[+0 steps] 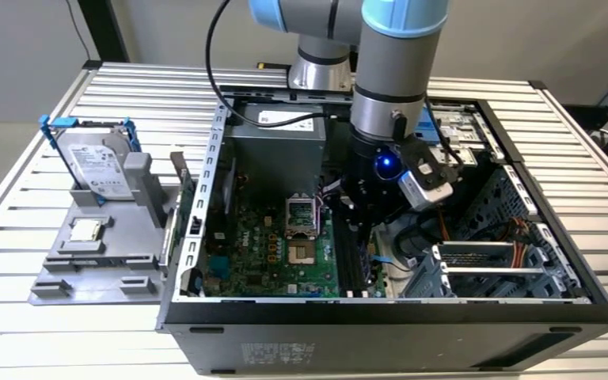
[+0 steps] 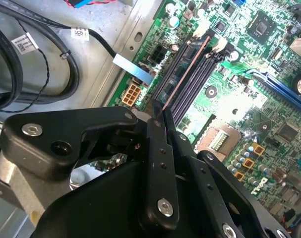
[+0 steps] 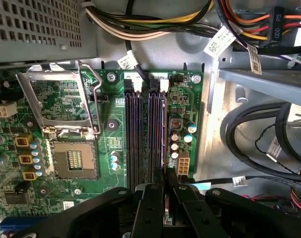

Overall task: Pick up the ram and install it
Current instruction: 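Insert the ram into the slot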

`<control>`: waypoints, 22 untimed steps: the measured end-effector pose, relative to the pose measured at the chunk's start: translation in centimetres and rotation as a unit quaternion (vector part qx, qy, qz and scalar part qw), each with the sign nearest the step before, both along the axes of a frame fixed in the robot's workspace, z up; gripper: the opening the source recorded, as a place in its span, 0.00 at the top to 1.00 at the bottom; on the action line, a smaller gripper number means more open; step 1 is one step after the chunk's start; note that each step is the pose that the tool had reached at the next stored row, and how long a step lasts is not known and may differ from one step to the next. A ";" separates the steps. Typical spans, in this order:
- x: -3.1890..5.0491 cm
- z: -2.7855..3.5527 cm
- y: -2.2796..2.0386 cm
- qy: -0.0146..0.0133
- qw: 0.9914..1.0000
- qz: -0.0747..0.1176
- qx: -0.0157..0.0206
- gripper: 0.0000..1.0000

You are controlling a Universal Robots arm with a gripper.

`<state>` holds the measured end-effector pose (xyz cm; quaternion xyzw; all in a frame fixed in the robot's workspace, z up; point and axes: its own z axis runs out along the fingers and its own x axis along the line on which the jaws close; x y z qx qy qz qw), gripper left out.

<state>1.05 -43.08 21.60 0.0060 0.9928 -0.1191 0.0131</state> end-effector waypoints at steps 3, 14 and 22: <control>-0.02 -0.22 -0.01 0.000 1.000 -0.001 0.000 1.00; -0.18 -1.06 -0.03 0.000 1.000 -0.003 0.000 1.00; -0.17 -1.21 0.04 0.000 1.000 -0.004 0.002 0.00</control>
